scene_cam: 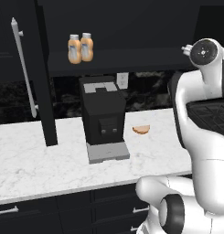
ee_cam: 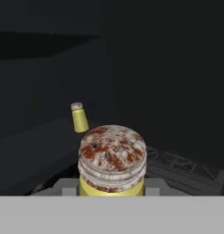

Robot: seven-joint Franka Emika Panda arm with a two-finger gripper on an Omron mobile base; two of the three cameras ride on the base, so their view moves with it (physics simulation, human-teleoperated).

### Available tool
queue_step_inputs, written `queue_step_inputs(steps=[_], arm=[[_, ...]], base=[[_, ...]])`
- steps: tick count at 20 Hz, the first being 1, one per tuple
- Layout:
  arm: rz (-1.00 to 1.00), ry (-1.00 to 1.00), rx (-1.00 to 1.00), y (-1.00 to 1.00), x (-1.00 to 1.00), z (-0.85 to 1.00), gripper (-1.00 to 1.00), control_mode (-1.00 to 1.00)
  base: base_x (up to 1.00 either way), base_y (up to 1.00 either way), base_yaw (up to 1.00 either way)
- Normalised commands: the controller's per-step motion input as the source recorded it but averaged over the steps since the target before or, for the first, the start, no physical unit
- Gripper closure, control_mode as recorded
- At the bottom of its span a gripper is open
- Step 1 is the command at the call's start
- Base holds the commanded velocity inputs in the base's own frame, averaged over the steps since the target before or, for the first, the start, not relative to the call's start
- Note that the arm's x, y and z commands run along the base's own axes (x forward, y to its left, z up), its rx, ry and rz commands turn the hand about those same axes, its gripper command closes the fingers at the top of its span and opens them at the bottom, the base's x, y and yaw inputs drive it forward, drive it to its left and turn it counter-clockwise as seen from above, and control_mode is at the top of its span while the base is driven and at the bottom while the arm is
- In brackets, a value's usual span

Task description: Put the shaker and condiment bottle from the counter next to their counterparts in the cabinet.

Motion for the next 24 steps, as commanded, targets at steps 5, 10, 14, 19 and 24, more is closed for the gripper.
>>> queue_step_inputs(steps=[5,10,14,19,24], arm=[[-0.01,-0.07,-0.09,0.23,-0.18,0.11,1.00,-1.00],[0.00,-0.01,-0.02,0.02,0.02,0.17,1.00,-1.00],[0.00,0.05,0.00,0.00,0.22,0.16,1.00,-1.00],[0.00,0.25,0.00,0.06,0.42,0.01,1.00,-1.00],[0.09,0.07,-0.09,0.06,0.21,-0.15,1.00,-1.00]], base=[[0.00,0.00,0.00],[0.00,0.00,0.00],[0.00,0.00,0.00],[0.00,0.00,0.00],[0.00,0.00,0.00]])
